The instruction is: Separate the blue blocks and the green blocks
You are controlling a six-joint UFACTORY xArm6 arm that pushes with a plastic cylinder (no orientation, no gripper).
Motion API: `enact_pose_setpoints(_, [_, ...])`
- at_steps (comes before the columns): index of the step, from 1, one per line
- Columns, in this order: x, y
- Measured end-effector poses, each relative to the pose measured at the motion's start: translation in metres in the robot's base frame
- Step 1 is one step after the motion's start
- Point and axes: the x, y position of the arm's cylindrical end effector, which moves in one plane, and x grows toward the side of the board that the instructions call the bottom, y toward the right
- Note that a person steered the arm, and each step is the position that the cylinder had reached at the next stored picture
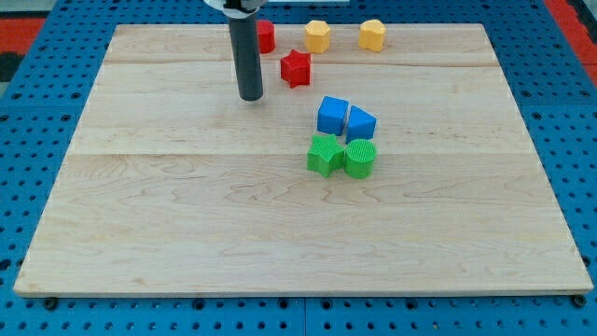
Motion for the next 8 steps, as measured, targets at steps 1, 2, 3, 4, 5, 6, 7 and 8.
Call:
enact_pose_setpoints(1, [0.000,-0.012])
enact_pose_setpoints(2, [0.000,-0.024])
enact_pose_setpoints(3, [0.000,-0.035])
enact_pose_setpoints(4, [0.005,-0.046])
enact_pose_setpoints(5, [0.041,-0.031])
enact_pose_setpoints(6, [0.063,0.020])
enact_pose_setpoints(7, [0.065,0.090])
enact_pose_setpoints(8, [0.065,0.143])
